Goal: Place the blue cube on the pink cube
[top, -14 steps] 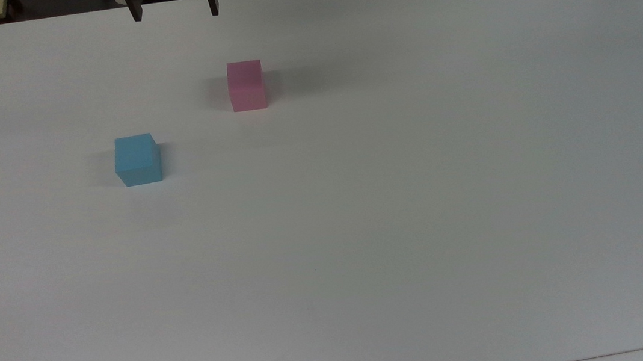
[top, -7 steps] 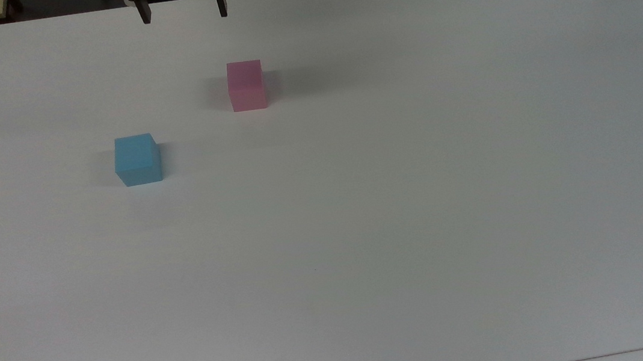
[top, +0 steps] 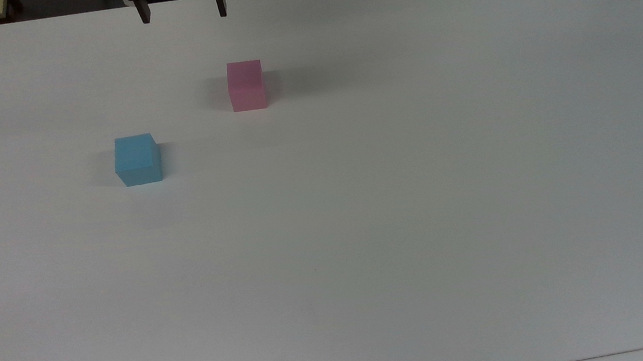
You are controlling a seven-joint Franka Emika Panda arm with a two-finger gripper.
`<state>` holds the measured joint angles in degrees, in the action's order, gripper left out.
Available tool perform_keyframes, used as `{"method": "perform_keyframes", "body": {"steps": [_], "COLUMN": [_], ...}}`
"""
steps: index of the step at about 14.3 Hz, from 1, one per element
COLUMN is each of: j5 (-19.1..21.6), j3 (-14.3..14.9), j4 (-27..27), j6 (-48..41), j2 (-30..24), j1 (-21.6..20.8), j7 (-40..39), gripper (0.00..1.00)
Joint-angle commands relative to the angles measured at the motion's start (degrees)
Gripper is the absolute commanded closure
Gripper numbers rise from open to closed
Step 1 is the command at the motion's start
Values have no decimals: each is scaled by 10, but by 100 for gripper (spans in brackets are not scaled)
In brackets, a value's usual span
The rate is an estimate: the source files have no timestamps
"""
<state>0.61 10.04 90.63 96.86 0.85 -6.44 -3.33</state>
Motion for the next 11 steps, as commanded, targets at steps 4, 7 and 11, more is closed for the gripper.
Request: {"method": "perform_keyframes", "body": {"steps": [4,7,11], "j5": [-11,-11,-11], "j3": [6,6,3], "j4": [-11,-15,-48], "j6": [-50,-71,-122], "j2": [-13,-12,-9], "j1": [-9,-9,14], "j7": [-11,-12,-62], "gripper": [0,0,0]}}
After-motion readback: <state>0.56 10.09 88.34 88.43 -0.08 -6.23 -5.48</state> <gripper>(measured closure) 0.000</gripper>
